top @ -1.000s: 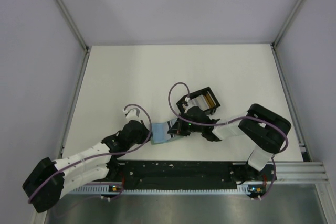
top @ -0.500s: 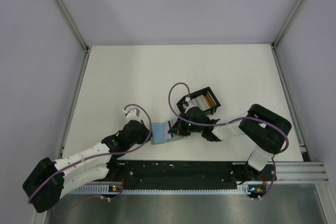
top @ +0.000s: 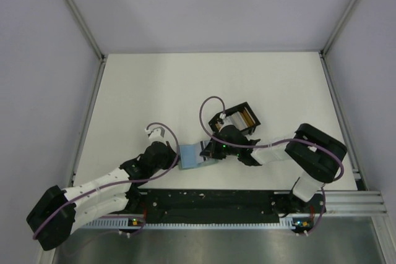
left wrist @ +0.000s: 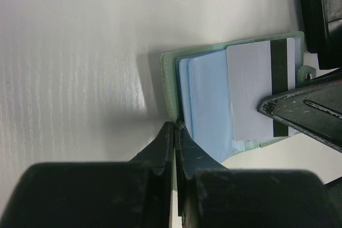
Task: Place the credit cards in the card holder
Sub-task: Insert the credit card into the card holder.
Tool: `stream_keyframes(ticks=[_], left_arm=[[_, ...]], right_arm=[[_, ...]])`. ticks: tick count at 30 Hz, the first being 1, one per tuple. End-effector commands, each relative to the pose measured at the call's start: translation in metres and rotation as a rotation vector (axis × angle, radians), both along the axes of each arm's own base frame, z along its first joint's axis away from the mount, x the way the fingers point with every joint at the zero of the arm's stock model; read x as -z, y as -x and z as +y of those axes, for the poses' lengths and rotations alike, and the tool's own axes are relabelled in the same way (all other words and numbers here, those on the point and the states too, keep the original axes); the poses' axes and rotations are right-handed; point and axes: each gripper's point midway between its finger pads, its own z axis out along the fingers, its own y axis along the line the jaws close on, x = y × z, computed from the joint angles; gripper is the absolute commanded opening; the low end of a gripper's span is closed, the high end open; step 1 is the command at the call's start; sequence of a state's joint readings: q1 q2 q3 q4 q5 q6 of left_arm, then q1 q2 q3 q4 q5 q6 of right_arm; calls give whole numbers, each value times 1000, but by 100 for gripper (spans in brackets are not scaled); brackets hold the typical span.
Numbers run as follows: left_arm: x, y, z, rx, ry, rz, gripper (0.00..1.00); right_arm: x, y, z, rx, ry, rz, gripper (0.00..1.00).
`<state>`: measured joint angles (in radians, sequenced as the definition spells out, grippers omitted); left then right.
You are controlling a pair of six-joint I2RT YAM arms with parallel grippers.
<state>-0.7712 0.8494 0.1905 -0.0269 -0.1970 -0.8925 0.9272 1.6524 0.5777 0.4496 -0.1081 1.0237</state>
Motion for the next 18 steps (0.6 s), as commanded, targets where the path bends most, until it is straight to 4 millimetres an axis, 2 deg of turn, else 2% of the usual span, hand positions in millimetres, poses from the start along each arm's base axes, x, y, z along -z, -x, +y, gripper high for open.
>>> stream_keyframes(ticks=[1,6,10,18], left_arm=[[-6,-5,-5,-6,31,-25,0],[-7,-6,-6,-2,34,-28,0],[-6,-6,-5,-5,31,-26,0],[-5,-7,-2,-28,29,-22,0]], right_arm=[[22,1,-7,-29,82,28,0],[33,10,0,-77,81,79,0],[32,21,3,-106,74,98,0],[33,38,-14,-75,95,148,0]])
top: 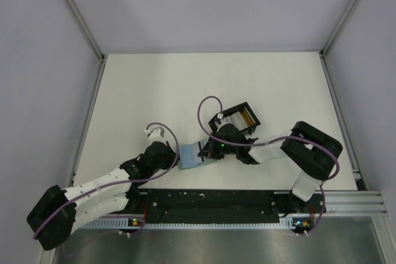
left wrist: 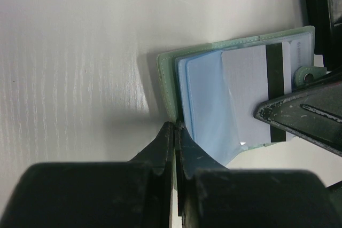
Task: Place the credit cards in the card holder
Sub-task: Insert the credit card into the card holder.
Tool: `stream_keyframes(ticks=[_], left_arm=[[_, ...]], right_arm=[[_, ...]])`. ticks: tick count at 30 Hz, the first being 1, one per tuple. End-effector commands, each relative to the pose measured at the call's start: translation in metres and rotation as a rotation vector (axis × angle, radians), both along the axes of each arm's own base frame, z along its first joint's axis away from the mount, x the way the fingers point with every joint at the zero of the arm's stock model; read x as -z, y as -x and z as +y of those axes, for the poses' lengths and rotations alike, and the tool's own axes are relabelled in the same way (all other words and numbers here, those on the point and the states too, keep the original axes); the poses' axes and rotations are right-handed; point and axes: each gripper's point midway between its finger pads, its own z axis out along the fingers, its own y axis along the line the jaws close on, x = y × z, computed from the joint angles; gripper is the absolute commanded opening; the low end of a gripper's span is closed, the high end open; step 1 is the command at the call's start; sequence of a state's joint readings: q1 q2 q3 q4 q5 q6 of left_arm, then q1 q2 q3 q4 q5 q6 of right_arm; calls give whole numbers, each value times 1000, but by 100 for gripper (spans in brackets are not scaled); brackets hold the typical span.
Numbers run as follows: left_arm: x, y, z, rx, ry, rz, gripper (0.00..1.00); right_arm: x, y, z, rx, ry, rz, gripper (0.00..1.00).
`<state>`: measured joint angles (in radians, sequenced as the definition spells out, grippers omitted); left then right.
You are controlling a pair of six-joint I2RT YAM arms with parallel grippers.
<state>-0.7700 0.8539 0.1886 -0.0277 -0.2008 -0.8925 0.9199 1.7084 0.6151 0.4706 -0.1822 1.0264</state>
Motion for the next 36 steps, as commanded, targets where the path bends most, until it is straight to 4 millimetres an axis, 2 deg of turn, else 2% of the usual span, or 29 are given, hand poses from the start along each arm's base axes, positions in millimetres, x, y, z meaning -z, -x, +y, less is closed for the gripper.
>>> stream_keyframes(ticks=[1,5,14,17,22,26,30,36], left_arm=[[-6,-6,-3,-27,35,-23,0],[-6,-7,-1,-47,34,-21,0],[-7,-7,-2,-42,40,-21,0],[-7,-7,-2,-41,40,-23,0],[-8,-7,-2,-42,43,-24,0],[-8,-7,-2,-42,44,-22,0],[-8,-7,-3,-39,46,-23,0],[-8,-6,-3,-35,48,-21,0]], right_arm=[[32,36,-30,-16,131,113,0],[39,36,-37,31,157,139,0],[42,39,-27,42,132,193,0],[46,46,-26,52,152,233,0],[46,41,-46,160,225,190,0],[44,36,-55,202,249,166,0],[48,39,-51,181,252,174,0],[48,51,-24,76,210,215,0]])
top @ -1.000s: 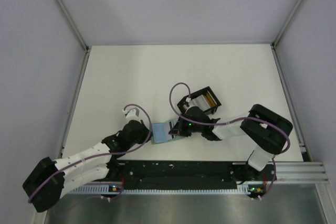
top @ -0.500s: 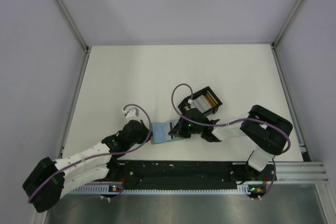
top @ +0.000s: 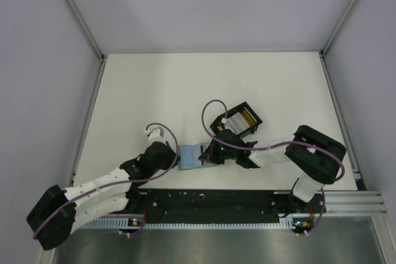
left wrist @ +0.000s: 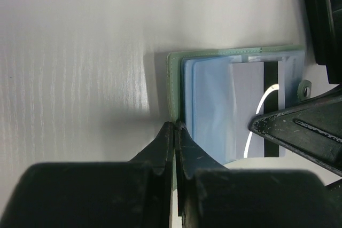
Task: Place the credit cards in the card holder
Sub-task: Insert the credit card into the card holder.
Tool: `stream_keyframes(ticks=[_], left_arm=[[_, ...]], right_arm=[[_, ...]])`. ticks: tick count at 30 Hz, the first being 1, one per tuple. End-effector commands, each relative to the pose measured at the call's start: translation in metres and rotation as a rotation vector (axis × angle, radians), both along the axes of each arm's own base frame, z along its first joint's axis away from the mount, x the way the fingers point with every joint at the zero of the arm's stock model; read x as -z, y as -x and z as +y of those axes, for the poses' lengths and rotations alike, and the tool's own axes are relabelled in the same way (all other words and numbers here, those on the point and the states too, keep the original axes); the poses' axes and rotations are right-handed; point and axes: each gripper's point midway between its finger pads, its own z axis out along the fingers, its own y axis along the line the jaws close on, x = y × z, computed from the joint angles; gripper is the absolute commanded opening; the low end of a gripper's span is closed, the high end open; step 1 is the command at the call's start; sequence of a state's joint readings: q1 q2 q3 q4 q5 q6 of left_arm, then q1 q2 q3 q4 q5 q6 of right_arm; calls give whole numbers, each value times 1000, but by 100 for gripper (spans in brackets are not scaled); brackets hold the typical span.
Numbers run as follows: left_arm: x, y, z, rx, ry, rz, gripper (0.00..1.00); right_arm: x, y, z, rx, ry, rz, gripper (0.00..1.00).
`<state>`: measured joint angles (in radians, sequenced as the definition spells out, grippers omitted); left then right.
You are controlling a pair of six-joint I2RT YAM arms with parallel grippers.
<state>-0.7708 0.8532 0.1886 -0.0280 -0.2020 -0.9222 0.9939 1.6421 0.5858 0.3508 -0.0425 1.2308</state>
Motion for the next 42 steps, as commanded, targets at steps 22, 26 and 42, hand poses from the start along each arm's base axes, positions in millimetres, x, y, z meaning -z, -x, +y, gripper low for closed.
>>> stream_keyframes(ticks=[22,26,42], left_arm=[[-12,-4,-1,-6,23,-39,0],[-17,-5,-3,-1,40,-52,0],[-22,-5,-8,31,42,-65,0]], right_arm=[[11,13,-18,-175,226,-89,24],[5,6,-18,-201,263,-136,29],[-5,-3,-16,-258,330,-195,41]])
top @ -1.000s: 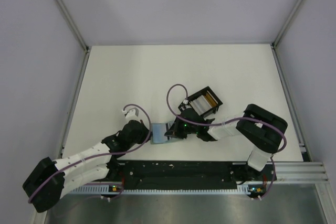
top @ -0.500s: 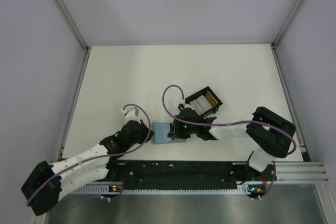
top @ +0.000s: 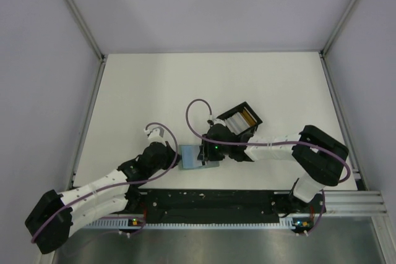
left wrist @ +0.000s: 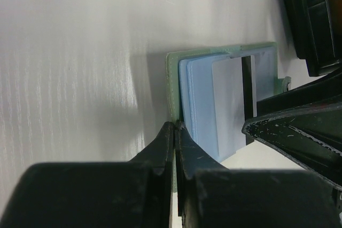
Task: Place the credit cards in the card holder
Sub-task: Insert the credit card into the card holder.
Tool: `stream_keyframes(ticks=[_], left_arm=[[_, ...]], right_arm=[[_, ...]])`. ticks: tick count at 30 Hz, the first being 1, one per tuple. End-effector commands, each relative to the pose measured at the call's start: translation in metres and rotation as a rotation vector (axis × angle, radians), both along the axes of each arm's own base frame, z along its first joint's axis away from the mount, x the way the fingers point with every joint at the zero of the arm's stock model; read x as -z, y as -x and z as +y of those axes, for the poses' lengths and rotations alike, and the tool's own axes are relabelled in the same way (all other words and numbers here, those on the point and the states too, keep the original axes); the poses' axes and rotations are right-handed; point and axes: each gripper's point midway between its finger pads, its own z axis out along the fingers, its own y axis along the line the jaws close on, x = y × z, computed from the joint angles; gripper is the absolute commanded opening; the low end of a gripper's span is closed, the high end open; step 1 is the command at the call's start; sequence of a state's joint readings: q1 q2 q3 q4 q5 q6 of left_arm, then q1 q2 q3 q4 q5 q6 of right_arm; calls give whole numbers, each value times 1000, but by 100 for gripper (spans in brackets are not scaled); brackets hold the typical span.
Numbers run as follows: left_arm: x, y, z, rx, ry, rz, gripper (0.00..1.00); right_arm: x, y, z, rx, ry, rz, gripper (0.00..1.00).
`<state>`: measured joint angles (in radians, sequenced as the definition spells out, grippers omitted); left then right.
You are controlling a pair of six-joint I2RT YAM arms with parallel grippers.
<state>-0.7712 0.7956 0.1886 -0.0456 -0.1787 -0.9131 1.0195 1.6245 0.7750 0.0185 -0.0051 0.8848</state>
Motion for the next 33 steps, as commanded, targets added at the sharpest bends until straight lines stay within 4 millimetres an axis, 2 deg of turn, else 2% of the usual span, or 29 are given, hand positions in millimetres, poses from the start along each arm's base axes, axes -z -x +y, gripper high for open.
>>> stream_keyframes(ticks=[1,4,9,16,33], left_arm=[[-12,-8,-4,6,10,-45,0],[-12,-7,-4,11,12,-41,0],[-12,-6,-5,14,15,-42,0],[-12,-6,-5,15,17,-40,0],[-11,-7,-5,18,10,-47,0]], right_arm=[[3,-1,-12,-19,90,-35,41],[5,-1,-10,-27,90,-29,41],[2,8,9,-87,21,-1,41],[-3,10,29,-122,-55,18,41],[-23,-1,47,-185,-119,-86,38]])
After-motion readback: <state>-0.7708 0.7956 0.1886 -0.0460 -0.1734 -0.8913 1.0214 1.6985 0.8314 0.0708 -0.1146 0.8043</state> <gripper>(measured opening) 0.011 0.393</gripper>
